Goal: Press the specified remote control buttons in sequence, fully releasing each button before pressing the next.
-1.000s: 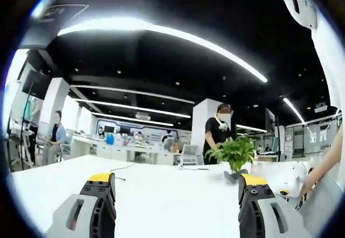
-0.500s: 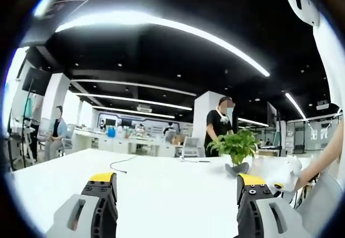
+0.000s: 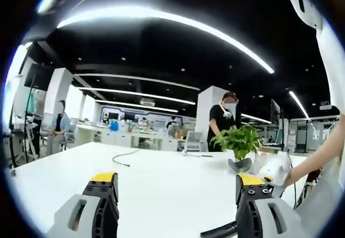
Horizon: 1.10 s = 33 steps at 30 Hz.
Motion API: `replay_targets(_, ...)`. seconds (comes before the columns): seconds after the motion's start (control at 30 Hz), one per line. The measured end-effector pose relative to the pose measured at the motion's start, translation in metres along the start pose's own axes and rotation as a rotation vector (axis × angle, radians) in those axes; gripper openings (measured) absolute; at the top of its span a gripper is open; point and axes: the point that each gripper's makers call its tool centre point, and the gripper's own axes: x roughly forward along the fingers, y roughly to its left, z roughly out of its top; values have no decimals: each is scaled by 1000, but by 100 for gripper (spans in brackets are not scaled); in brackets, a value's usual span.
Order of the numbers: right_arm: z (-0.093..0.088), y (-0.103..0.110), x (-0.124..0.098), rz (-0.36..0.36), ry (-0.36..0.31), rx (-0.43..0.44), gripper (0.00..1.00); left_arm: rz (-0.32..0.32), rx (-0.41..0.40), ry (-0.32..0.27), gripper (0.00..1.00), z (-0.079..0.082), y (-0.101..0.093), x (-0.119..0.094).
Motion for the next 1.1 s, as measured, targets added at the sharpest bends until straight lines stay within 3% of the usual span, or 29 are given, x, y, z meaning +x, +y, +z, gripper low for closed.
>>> replay_targets(0.27, -1, -21, 1, -8, -1, 7, 21, -11, 4, 25, 91, -5, -2, 1)
replay_targets(0.57, -15, -66, -4, -35, 59, 61, 21, -6, 21, 40, 89, -7, -1, 0)
replay_targets(1.1, -17, -95, -1, -30, 105, 63, 21, -6, 25, 58, 89, -10, -2, 0)
